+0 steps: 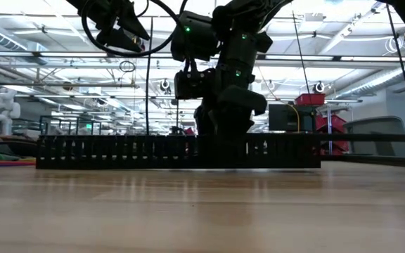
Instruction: Ziptie cables
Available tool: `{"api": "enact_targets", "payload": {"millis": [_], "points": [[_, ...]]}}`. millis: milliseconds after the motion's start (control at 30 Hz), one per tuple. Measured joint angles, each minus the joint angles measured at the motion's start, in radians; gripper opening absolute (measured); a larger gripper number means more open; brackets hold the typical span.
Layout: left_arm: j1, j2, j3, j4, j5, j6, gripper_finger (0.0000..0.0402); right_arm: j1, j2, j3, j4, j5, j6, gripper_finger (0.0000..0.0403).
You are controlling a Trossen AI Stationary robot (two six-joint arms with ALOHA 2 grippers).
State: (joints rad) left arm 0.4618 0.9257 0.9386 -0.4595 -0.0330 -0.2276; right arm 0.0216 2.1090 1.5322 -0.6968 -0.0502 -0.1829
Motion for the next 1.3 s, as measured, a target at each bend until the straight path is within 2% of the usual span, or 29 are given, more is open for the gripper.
{"api": "enact_targets", "payload": {"millis": [533,1067,1167,1300], "points": [[0.0,0.0,0.0,0.001,0.0,-0.002,0.0262,0.0,0.0,0.0,-0.002,-0.002,-0.013,0.0277],[0.0,0.0,0.0,0.001,0.003,-0.003,0.0262,-0.011,-0.003,0.002,-0.038,-0.002,0.136,0.0277],[0.0,0.0,0.0,0.001,0.003,-0.003,0.0262,-0.011,-0.003,0.002,-0.039,-0.003,0.13,0.0292],[0.0,0.0,0.0,0.001,0.003,-0.003,0.0262,-0.011,-0.003,0.002,-0.047,-0.003,0.127,0.0347]]}}
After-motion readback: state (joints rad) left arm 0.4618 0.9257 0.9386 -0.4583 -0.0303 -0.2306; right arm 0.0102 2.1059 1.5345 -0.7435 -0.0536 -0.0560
